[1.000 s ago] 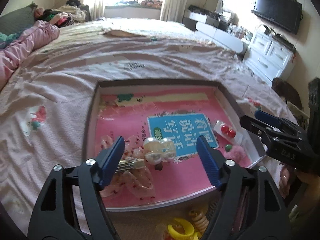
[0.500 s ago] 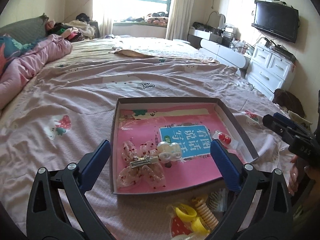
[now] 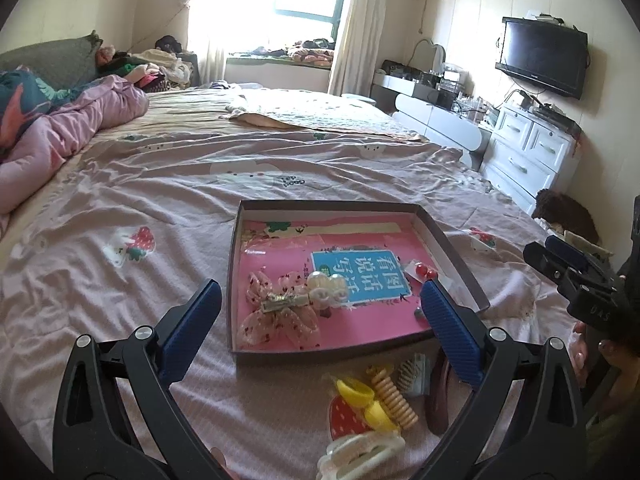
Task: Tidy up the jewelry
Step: 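Withdraw both tools from the tray toward the remaining accessories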
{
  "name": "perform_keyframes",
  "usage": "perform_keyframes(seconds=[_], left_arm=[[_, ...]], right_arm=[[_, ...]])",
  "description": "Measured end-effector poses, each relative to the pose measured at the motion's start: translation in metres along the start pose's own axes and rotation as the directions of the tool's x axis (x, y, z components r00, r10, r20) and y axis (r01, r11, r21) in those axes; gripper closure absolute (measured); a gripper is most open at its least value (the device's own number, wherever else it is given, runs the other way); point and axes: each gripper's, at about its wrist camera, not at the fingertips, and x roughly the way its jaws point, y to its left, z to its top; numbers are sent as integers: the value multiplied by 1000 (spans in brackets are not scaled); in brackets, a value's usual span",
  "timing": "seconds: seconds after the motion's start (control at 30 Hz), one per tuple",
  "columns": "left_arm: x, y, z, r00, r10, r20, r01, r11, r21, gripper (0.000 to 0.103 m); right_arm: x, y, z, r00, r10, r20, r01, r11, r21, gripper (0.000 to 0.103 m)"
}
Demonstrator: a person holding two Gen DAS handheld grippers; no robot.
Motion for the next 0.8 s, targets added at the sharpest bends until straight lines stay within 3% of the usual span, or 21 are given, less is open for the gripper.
perform_keyframes(seconds=[0.43,0.8], left_arm=[[-26,3,-12,999,-2,38,3,1000,-16,12],[-41,9,-33,999,22,23,-21,1000,-19,12]], right_arm=[[-30,16,-23,999,30,-18,-31,999,-29,12],[-44,39,-46,995,67,-72,-73,994,-82,11]])
